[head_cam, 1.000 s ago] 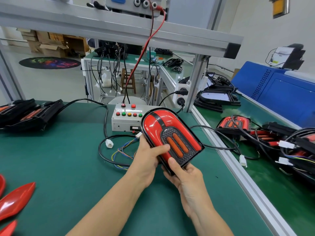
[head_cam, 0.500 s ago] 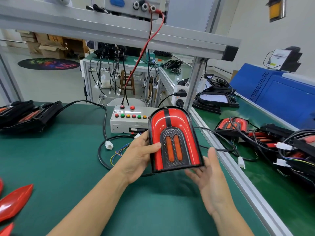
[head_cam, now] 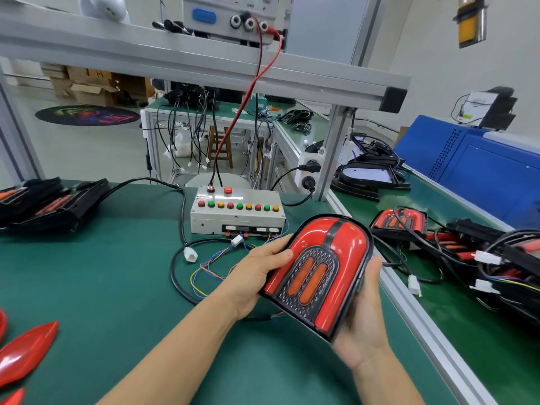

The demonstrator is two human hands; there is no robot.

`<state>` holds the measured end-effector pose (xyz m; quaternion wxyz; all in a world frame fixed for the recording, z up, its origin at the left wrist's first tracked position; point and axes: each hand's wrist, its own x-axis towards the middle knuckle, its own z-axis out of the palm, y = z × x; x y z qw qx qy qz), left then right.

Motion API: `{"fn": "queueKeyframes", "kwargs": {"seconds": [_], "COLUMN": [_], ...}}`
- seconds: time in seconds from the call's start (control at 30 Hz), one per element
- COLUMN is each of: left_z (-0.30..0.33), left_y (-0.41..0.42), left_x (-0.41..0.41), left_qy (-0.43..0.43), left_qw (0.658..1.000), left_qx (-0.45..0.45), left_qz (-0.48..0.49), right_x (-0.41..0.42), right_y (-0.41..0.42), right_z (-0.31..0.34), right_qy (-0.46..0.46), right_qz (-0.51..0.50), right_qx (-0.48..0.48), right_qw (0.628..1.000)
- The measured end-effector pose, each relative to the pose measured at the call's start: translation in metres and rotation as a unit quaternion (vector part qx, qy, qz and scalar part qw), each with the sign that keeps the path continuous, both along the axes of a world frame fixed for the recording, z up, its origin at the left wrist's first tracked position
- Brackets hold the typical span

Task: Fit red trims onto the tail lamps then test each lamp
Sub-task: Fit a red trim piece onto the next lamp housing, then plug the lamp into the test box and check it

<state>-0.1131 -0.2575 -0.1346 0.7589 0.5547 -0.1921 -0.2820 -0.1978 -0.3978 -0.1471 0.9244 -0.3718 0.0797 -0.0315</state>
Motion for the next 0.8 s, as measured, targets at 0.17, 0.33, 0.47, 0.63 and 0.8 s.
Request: {"fn": "queueKeyframes", "kwargs": {"seconds": [0.17,0.33,0.47,0.63,0.8], "left_z": [0.004,0.000,-0.004,-0.011,-0.032], "left_y": [-0.005,-0.009,-0.006,0.050,0.072], "left_x": [0.004,0.005,0.017,0.065,0.093], "left_qy": [-0.033,-0.044,-0.204,-0.232,-0.276], "left_qw": [0.998,0.997,0.959,0.817,0.720], "left_qx": [0.042,0.052,0.145,0.355,0.577], "left_qz": [-0.016,-0.041,0.131,0.391,0.270], "right_x": [-0.003,0.000,0.005,0.002,0.003], "right_y": [-0.002,-0.003,-0.005,-0.013,-0.013], "right_z": [0.003,0.001,0.002,-0.003,-0.008], "right_qy": [-0.034,-0.054,-0.063,-0.064,-0.043], "right_qz": [0.022,0.030,-0.002,-0.058,-0.064], "right_qx": [0.014,-0.006,0.008,0.048,0.067], "right_qw": [0.999,0.998,0.998,0.995,0.995]}}
